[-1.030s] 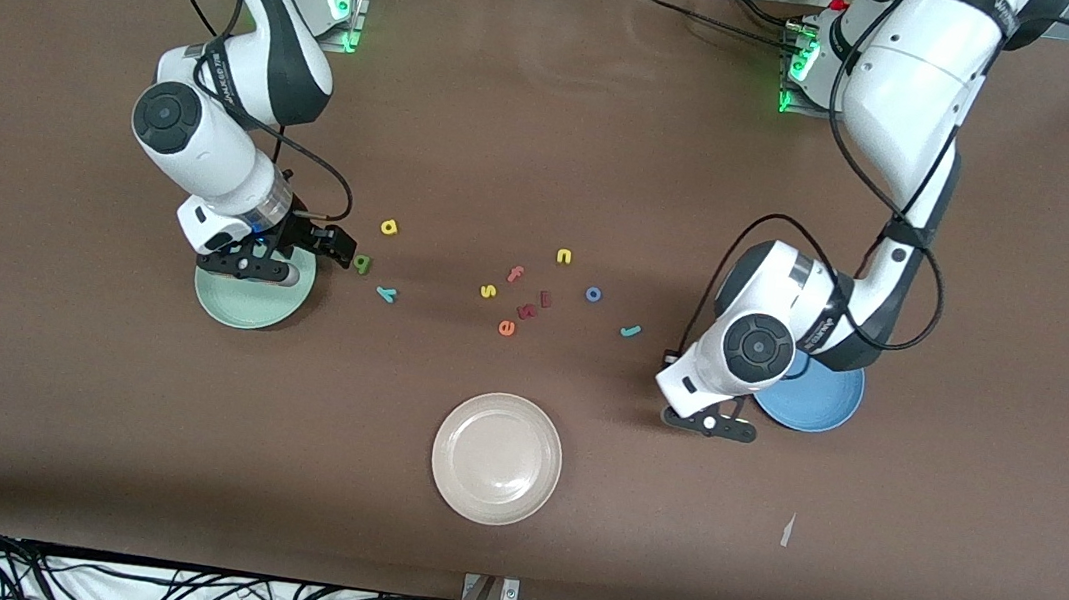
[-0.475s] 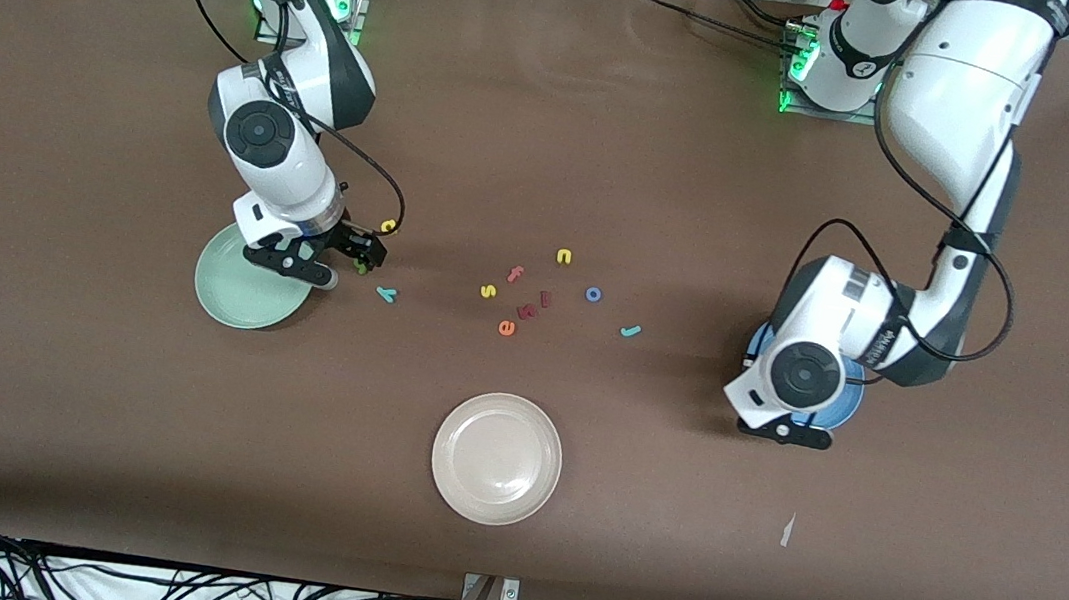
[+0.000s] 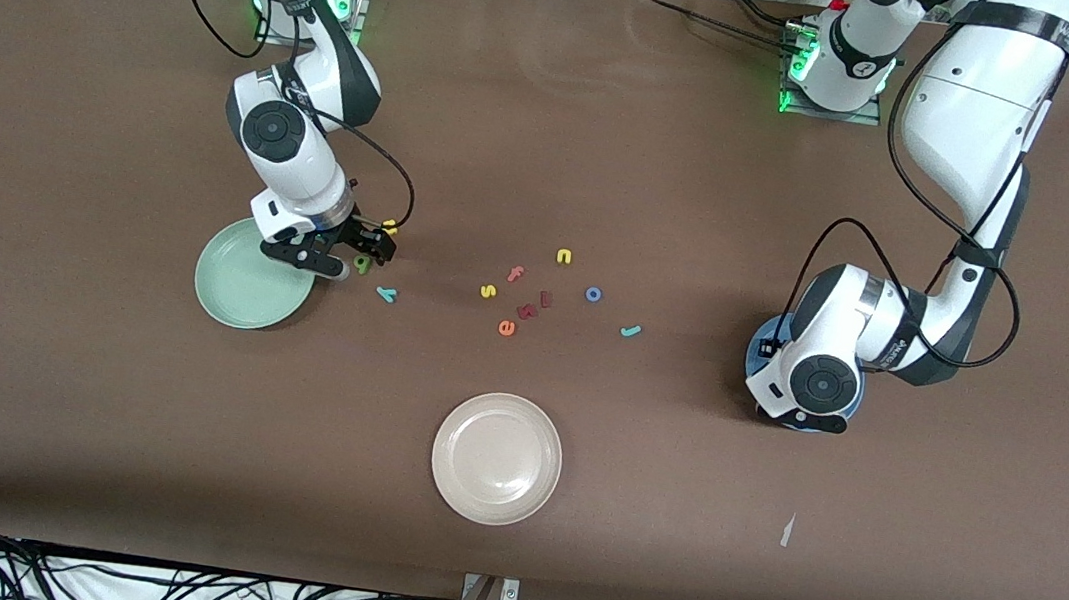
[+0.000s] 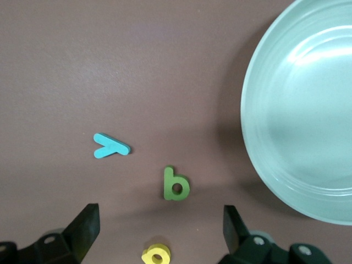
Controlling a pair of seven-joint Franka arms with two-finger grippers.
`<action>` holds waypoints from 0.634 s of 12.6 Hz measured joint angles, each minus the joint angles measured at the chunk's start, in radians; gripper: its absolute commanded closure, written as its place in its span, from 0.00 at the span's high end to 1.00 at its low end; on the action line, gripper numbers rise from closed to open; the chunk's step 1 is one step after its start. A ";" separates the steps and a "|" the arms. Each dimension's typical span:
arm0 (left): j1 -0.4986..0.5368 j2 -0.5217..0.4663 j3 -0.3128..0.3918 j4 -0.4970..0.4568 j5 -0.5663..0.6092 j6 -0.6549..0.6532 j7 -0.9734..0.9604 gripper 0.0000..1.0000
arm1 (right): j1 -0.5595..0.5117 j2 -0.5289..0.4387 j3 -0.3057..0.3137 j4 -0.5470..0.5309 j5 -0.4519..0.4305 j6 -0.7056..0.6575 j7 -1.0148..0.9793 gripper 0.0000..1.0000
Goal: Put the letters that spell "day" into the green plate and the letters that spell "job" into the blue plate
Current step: 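Drop the pink letter onto the blue plate while the right gripper lowers, then grasp the cyan letter with the left gripper while the right grasps green b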
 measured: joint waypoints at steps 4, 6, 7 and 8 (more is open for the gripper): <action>0.000 -0.057 -0.071 0.009 -0.019 0.003 -0.008 1.00 | 0.000 0.025 0.000 -0.012 -0.006 0.042 0.000 0.95; -0.005 -0.086 -0.136 0.045 -0.052 0.005 -0.030 1.00 | 0.000 0.053 0.000 -0.015 -0.022 0.071 0.000 0.94; -0.013 -0.092 -0.152 0.066 -0.097 0.005 -0.040 1.00 | 0.000 0.062 0.000 -0.015 -0.029 0.077 0.000 0.91; -0.029 -0.094 -0.159 0.079 -0.138 0.007 -0.041 1.00 | 0.000 0.067 0.000 -0.015 -0.031 0.080 0.000 0.86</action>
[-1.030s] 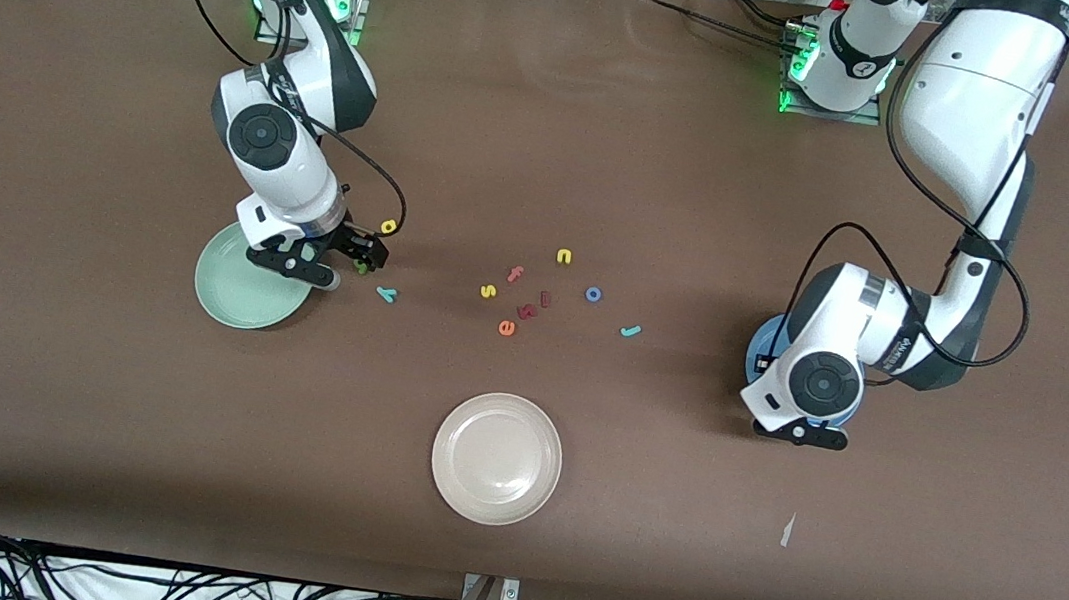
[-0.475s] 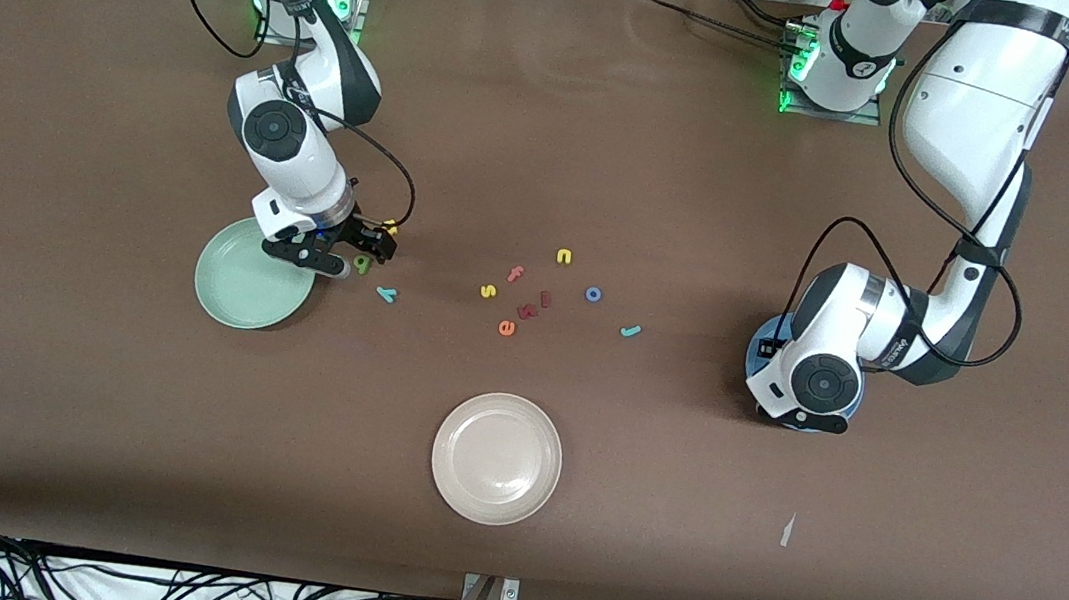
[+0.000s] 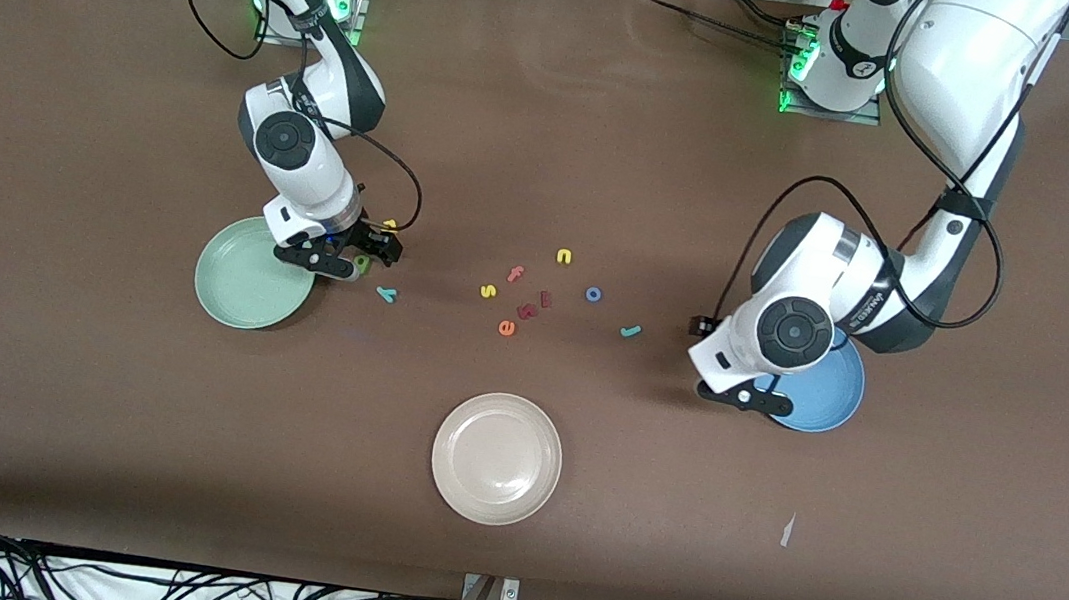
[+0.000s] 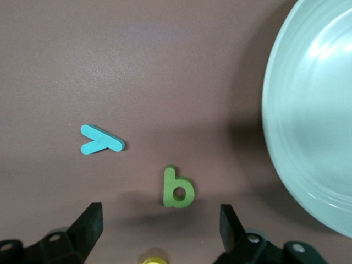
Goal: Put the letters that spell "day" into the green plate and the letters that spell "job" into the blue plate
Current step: 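Grasp the cyan letter with the left gripper while the right grasps green b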
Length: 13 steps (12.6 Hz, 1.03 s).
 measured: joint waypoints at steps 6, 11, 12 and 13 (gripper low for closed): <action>-0.097 0.068 -0.001 0.003 -0.024 0.192 -0.118 1.00 | -0.001 0.007 -0.001 -0.005 -0.041 0.001 0.000 0.76; -0.177 0.149 -0.002 0.003 -0.024 0.326 -0.408 0.97 | -0.003 0.018 -0.005 -0.008 -0.073 0.014 0.000 0.54; -0.177 0.159 0.000 0.003 -0.024 0.330 -0.422 0.89 | -0.004 0.021 -0.005 -0.008 -0.074 0.017 0.000 0.48; -0.174 0.165 0.004 0.003 -0.024 0.330 -0.429 0.82 | -0.004 0.023 -0.005 -0.008 -0.076 0.019 0.000 0.46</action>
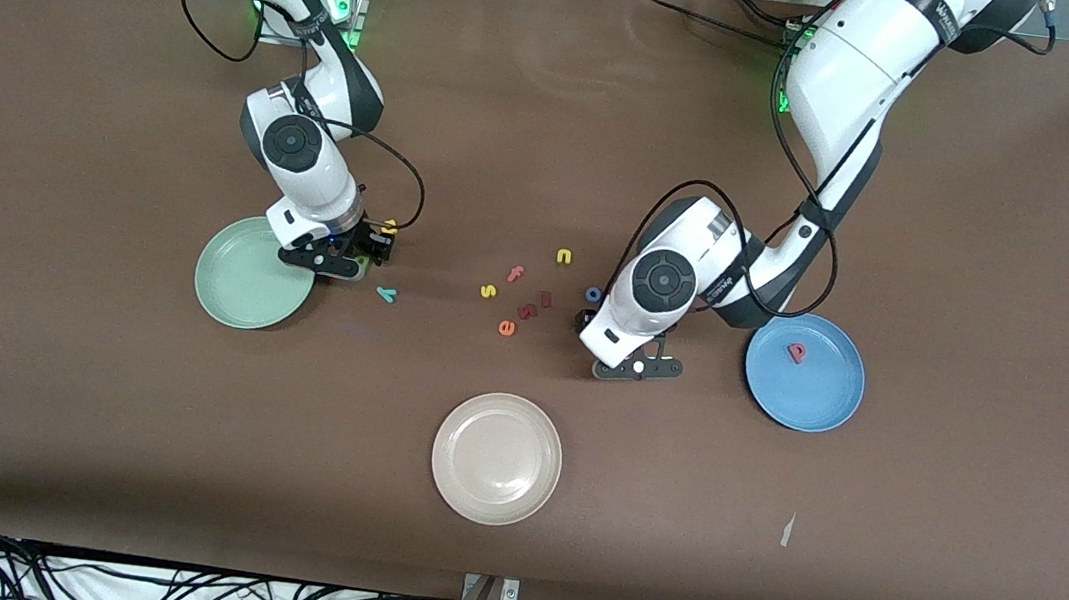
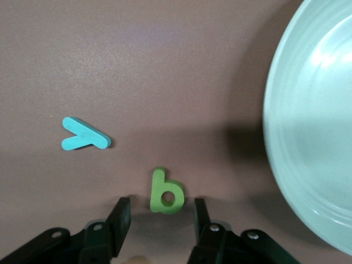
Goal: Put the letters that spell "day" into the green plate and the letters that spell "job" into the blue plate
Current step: 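Grasp the cyan letter with the left gripper while the right grasps green b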
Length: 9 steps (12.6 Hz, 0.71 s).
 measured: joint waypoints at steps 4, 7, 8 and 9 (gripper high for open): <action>0.017 0.009 0.002 -0.008 0.000 -0.001 -0.002 0.73 | 0.000 0.003 0.000 0.000 -0.001 0.005 0.000 0.38; 0.020 0.023 0.003 -0.016 0.000 -0.001 -0.003 0.67 | 0.000 0.007 0.000 0.000 -0.002 0.006 -0.001 0.33; 0.020 0.027 0.003 -0.016 0.000 -0.001 -0.003 0.67 | 0.000 0.007 0.000 0.000 -0.002 0.007 -0.001 0.30; 0.020 0.027 0.002 -0.015 0.000 0.001 -0.003 0.64 | 0.000 0.007 0.000 0.000 -0.002 0.007 -0.001 0.27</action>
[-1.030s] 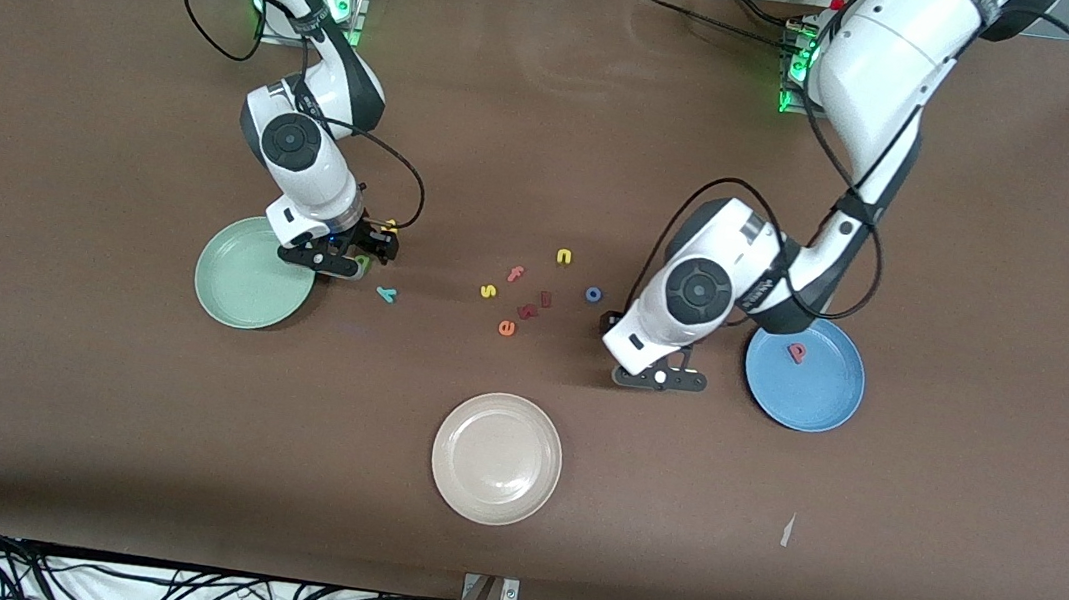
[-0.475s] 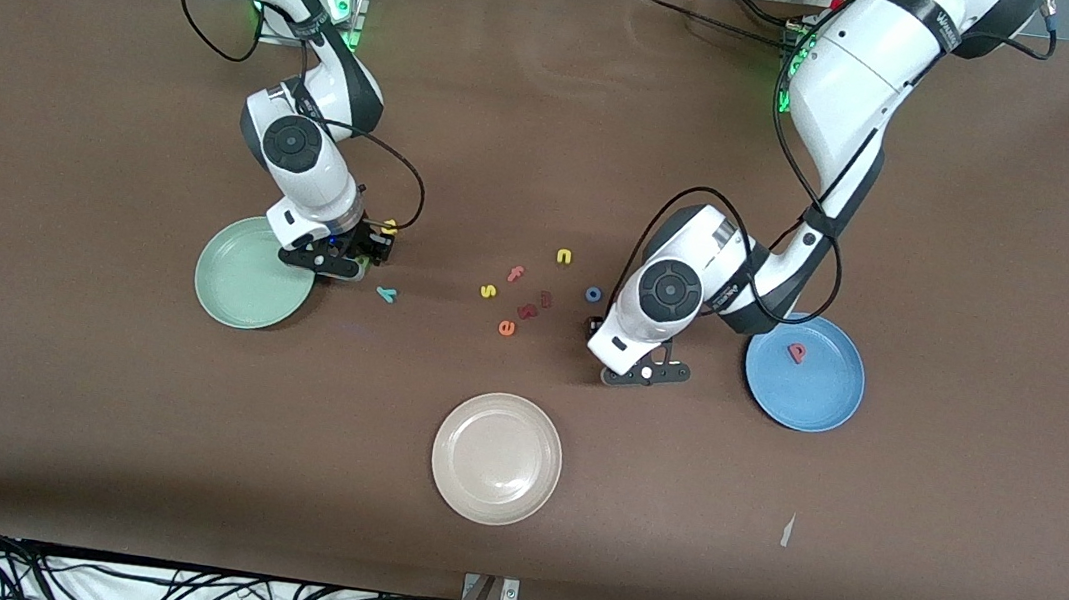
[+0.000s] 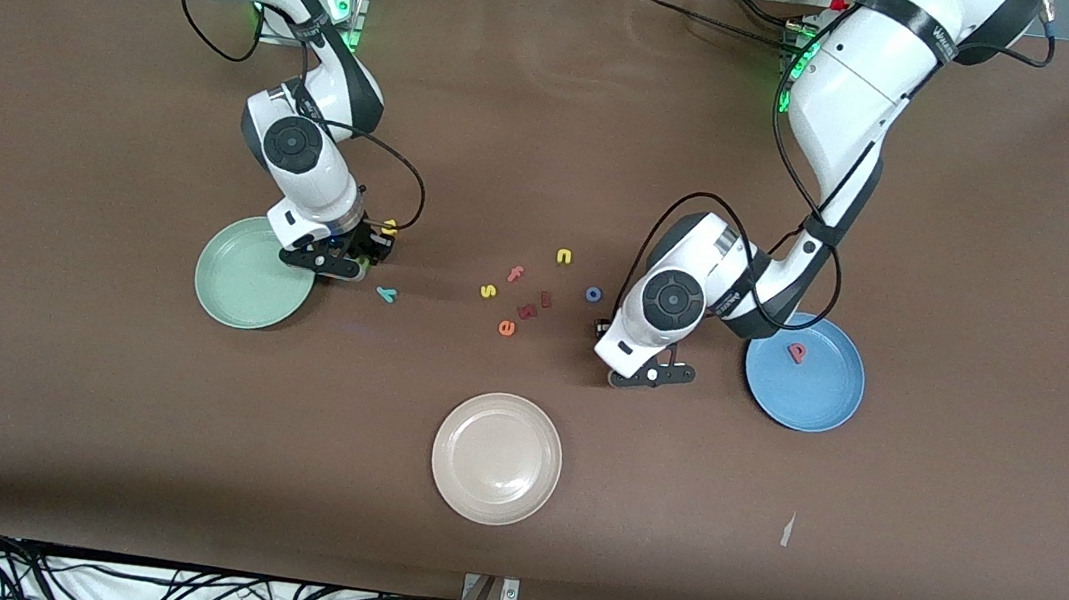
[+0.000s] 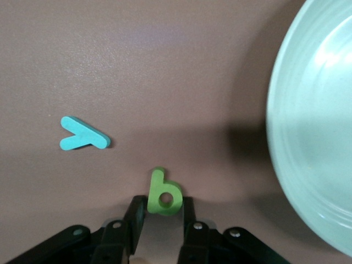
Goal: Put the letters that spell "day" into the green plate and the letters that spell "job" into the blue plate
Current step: 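Grasp the cyan letter with the left gripper while the right grasps green b, then drop the cyan letter on the blue plate while the right drops b on green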
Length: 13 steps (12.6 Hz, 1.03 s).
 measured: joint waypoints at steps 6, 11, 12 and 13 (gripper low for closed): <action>0.000 -0.007 -0.001 0.005 0.000 -0.009 -0.002 0.15 | -0.001 -0.001 0.000 0.000 -0.001 0.001 -0.005 0.20; 0.001 -0.005 0.001 0.006 0.000 -0.010 -0.002 0.16 | -0.016 -0.065 -0.003 0.011 -0.004 -0.064 -0.063 0.20; 0.003 -0.008 0.006 0.010 0.000 -0.021 0.002 0.16 | -0.030 -0.098 -0.004 0.014 -0.004 -0.106 -0.098 0.20; 0.013 -0.016 0.010 0.015 0.000 -0.048 0.018 0.16 | -0.048 -0.130 -0.005 0.014 -0.004 -0.148 -0.140 0.20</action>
